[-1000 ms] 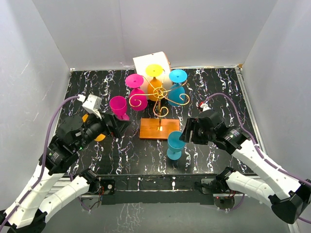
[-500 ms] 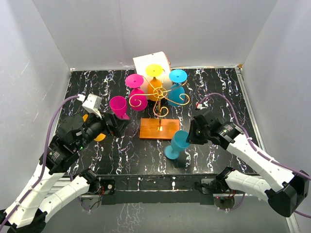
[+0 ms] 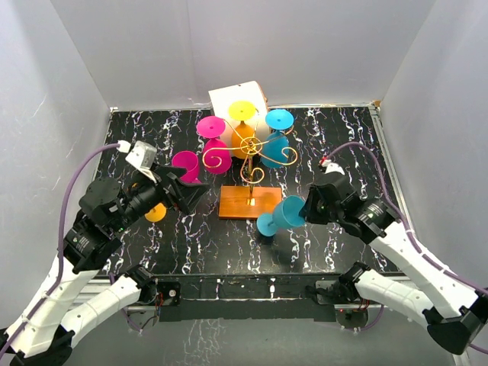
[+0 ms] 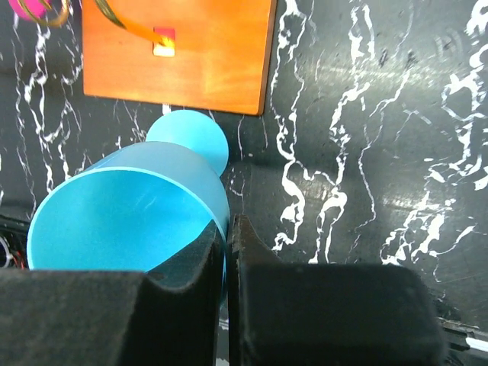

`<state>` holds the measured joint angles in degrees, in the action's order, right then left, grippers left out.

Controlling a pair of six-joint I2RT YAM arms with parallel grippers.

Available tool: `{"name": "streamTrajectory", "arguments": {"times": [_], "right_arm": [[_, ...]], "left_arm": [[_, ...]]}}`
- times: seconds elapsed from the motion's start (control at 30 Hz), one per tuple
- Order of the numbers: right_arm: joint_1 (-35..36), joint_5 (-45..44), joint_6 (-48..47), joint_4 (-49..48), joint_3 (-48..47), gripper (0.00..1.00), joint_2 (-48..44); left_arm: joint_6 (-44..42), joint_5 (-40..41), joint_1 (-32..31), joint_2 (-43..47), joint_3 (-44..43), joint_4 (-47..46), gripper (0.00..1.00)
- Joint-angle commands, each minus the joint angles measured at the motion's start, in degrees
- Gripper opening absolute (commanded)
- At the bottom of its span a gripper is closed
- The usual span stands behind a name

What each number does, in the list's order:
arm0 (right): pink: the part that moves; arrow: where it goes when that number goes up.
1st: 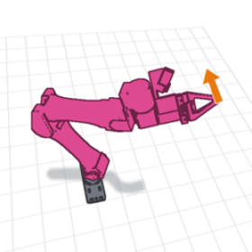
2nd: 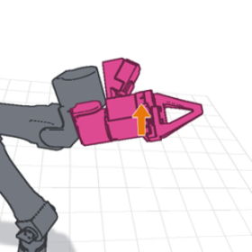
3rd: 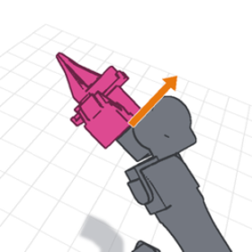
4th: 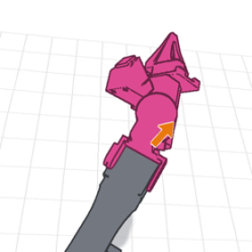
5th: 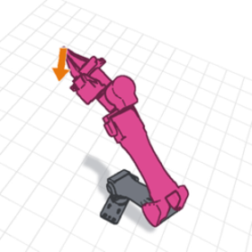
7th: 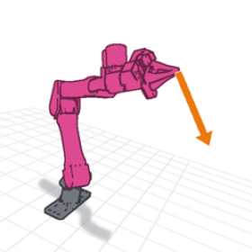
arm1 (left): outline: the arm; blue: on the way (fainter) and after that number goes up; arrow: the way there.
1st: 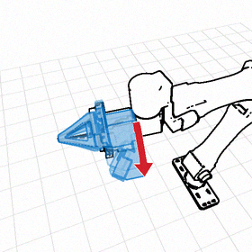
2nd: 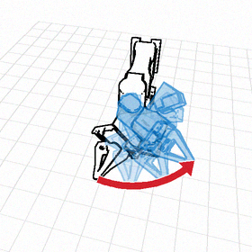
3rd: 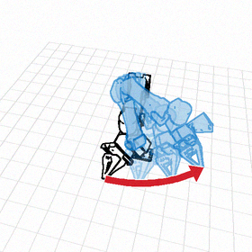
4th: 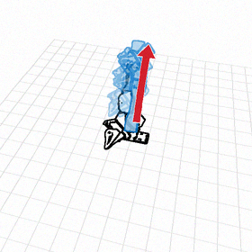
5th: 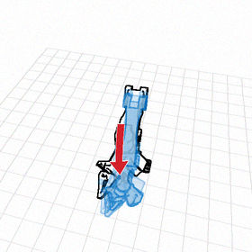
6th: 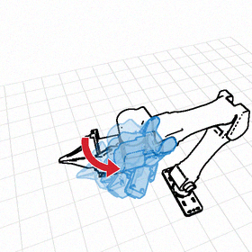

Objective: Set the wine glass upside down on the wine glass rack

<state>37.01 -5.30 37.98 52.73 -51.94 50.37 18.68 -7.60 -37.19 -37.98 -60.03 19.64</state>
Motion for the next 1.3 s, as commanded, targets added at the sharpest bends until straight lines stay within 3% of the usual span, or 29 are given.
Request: {"name": "streamTrajectory", "arguments": {"times": [0.0, 0.17, 0.4, 0.83, 1.27], "right_arm": [[0.17, -8.87, 1.10, -1.15, -4.30, 0.00, -4.59], [0.10, -18.64, 4.41, 0.89, -5.16, 0.00, -11.30], [0.12, -23.15, 8.83, -3.42, -5.36, 0.00, -18.78], [0.21, -32.93, 13.35, -10.91, -7.35, 0.00, -24.54], [0.14, -30.37, 8.39, -33.28, -3.06, 0.00, -32.96]], "left_arm": [[0.01, -3.93, 0.21, 0.61, -1.80, -8.37, 0.99], [1.51, -6.72, 0.28, -1.56, -3.28, -12.65, 0.99], [5.22, -12.39, 0.28, -8.94, -7.88, -17.33, 0.99], [23.04, -16.88, -0.57, -19.93, -7.32, -38.75, 0.96], [26.30, -5.03, -15.65, -29.29, -11.79, -45.71, 0.90]]}}
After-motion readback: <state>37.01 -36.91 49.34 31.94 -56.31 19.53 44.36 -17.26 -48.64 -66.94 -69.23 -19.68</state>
